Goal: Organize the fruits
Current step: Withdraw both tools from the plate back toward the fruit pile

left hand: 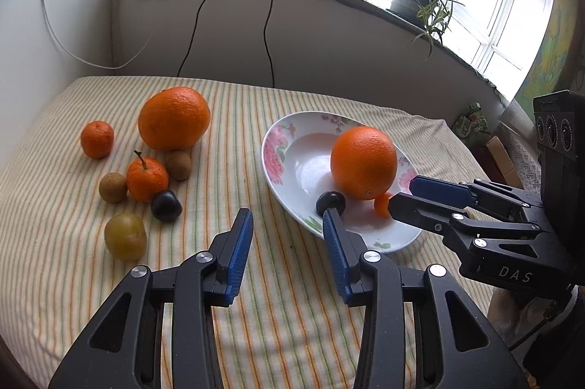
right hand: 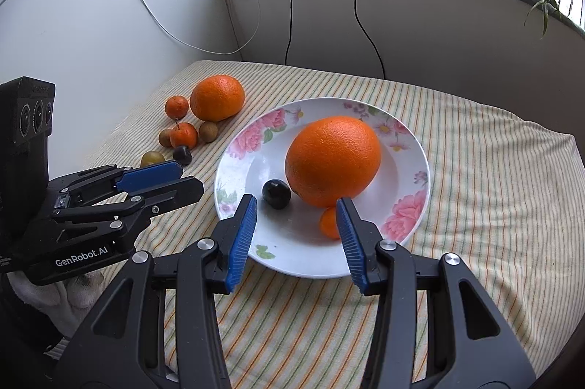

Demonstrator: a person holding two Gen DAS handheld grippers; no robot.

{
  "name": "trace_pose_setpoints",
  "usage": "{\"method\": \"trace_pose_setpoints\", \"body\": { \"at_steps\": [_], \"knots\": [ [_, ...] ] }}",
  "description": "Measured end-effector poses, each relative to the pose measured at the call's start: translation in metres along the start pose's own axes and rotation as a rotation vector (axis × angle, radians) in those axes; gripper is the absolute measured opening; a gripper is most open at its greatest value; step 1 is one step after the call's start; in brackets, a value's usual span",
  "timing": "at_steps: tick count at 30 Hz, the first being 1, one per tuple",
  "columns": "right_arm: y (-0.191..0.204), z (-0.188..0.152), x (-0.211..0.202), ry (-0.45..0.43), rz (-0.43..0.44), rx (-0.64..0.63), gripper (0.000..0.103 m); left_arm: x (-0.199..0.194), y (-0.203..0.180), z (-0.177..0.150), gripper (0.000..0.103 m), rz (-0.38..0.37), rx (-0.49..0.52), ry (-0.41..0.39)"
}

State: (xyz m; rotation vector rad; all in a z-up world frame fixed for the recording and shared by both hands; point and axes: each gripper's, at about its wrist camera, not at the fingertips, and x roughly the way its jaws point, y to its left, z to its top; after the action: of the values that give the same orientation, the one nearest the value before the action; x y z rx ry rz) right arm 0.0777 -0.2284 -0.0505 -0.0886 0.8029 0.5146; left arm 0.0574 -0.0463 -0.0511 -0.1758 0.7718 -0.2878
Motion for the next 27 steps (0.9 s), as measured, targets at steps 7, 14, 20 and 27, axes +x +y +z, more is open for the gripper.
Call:
{"method": "trace_pose_setpoints", "body": {
  "at_steps": [7, 14, 20, 27],
  "knots": [
    [0.023, 0.007, 0.008, 0.002, 0.043, -0.052, 0.047, -0.013, 0.031, -0.004, 0.038, 0.061, -0.047, -0.017],
    [0.051, 0.014, 0.02, 0.009, 0.083, -0.113, 0.047, -0.025, 0.063, -0.012, 0.038, 0.113, -0.106, -0.025],
    [0.068, 0.022, 0.04, 0.04, 0.13, -0.14, 0.047, -0.03, 0.08, -0.017, 0.038, 0.14, -0.135, -0.028],
    [0.081, 0.035, 0.066, 0.083, 0.217, -0.134, 0.047, -0.029, 0.09, -0.021, 0.038, 0.138, -0.149, -0.017]
  ]
}}
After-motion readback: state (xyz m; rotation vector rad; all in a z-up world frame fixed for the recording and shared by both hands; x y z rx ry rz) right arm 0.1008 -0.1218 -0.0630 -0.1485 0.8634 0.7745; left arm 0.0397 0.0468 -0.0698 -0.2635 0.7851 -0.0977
